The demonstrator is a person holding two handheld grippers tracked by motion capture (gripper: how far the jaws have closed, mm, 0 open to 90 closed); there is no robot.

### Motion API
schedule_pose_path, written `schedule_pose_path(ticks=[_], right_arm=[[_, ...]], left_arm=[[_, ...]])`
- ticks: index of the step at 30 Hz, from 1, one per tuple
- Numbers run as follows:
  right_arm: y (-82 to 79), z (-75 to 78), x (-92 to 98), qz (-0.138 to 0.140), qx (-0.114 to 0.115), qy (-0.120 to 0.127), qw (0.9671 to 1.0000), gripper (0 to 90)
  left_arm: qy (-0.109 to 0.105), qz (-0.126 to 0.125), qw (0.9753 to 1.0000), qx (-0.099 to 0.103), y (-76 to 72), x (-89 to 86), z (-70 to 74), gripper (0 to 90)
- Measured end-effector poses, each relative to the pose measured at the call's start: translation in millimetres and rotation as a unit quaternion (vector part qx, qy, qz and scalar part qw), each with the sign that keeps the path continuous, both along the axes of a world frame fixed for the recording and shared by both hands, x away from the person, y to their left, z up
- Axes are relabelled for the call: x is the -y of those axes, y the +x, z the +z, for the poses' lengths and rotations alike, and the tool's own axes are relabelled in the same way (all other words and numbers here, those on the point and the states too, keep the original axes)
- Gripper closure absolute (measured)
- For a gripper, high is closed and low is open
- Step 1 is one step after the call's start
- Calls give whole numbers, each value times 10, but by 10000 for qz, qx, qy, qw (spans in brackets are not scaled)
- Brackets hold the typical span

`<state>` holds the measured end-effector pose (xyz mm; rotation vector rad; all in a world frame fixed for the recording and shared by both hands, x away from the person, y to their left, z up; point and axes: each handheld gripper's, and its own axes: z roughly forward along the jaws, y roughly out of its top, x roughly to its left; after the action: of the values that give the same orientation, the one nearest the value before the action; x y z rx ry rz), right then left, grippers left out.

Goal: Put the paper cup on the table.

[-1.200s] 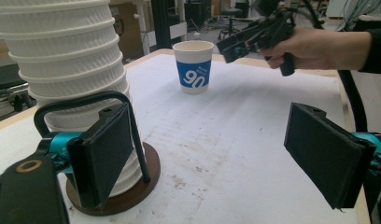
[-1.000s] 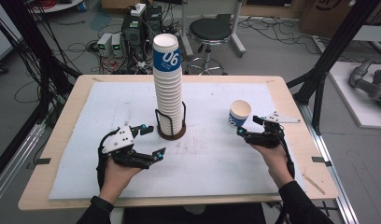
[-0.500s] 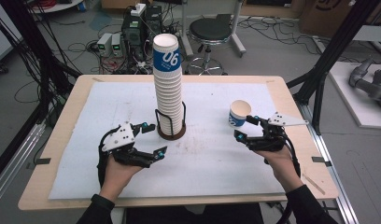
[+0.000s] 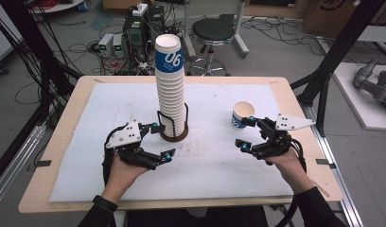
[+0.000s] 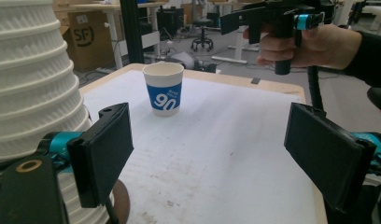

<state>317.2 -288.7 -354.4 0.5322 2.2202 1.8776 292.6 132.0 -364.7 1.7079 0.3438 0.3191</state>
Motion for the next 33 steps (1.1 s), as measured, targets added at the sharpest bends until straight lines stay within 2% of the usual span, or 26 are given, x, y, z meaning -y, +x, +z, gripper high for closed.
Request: schedule_pose_path(ticks=[6,10,23,33], right_arm=[[-28,61,-34,-83,94,-40,9999,138],[-29,59,-48,-100,17,-92,9999,139],[-30,89,-78,-139,56,-164,9998,149],[3,64,-57,-241,-26,-151,9996,149]], left_arm=[[-120,-8,9999,-14,0,-41,25,154],[-233,15,9997,-38,6,-80,35,154],[-259,120,9996,5,-23,-154,61,154],[-268,195,9994,12,-21,-206,61,154]])
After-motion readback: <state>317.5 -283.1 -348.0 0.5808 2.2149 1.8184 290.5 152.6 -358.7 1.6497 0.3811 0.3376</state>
